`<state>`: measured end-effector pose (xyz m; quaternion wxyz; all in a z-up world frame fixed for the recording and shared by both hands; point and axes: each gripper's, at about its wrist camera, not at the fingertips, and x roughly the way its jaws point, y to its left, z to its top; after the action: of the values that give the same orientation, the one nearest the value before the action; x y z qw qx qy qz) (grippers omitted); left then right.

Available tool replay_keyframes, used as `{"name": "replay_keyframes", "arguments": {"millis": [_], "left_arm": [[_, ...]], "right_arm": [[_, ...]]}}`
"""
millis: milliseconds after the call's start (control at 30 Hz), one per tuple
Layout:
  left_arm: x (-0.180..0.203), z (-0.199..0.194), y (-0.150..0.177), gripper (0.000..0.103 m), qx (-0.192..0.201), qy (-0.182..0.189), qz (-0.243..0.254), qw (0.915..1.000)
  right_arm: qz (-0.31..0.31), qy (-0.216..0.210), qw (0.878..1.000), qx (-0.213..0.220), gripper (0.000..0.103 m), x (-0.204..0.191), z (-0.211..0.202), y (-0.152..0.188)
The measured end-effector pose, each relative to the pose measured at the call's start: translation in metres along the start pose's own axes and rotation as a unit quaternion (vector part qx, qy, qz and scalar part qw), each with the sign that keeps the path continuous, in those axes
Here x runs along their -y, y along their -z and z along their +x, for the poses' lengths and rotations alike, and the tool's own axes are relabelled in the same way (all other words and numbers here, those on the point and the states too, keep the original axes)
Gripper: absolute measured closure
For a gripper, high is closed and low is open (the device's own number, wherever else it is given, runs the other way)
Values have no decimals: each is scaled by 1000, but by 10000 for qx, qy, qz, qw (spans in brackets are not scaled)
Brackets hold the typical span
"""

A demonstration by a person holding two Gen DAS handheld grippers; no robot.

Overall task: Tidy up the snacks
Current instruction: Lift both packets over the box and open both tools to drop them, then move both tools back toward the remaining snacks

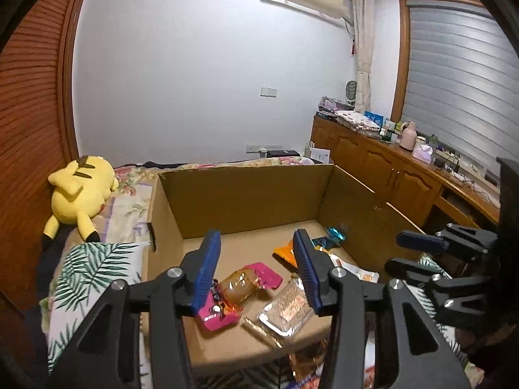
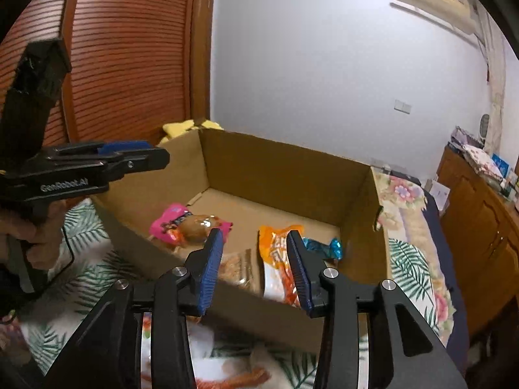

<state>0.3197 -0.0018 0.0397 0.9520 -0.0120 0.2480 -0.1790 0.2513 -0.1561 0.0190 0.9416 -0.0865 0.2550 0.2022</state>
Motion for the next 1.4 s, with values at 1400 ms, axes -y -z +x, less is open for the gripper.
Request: {"name": "replay_keyframes", "arguments": {"millis": [1400], "left_arm": [[125,9,115,47,-2269,587,1104,9659]], "right_arm": [[939,-726,9835,-1365,47,27,-29,139]]}}
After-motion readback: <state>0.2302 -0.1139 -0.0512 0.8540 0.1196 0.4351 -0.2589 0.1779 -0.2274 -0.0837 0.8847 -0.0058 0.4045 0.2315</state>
